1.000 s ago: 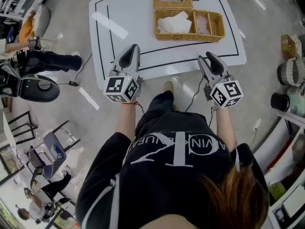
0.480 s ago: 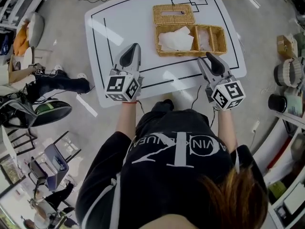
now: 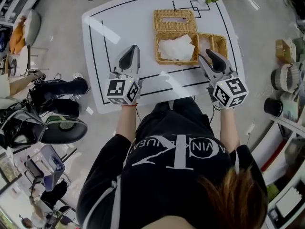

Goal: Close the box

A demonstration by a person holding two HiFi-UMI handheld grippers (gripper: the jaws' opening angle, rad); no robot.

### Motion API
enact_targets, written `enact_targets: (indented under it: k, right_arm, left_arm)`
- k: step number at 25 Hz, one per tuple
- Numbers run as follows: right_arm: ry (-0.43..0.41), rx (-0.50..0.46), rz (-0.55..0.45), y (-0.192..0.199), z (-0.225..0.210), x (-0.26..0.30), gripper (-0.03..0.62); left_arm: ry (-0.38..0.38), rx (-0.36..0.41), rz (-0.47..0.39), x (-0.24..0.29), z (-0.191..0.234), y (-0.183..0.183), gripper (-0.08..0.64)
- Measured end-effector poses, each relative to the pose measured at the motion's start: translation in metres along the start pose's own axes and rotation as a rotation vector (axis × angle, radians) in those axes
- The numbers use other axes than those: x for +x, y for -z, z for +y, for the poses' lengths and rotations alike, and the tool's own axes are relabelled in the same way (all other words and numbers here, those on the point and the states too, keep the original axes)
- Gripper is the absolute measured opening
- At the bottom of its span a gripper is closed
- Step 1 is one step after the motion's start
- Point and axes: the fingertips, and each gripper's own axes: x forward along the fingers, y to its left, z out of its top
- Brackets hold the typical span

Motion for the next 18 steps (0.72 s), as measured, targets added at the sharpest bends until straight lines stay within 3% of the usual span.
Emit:
enact_targets:
  k: [10, 18]
  right_arm:
    - [-0.059, -0.102, 0.144, -0.023, -0.045, 0.059, 0.153]
    - [-0.098, -0.189, 0.243, -0.025, -0.086, 0.105, 0.153]
  left_arm:
    - [-0.118, -0.025, -0.005, 0.039, 0.019, -0.006, 0.011]
    - [-0.172, -0.029, 0.038, 0.073, 0.026, 0.007, 0.011]
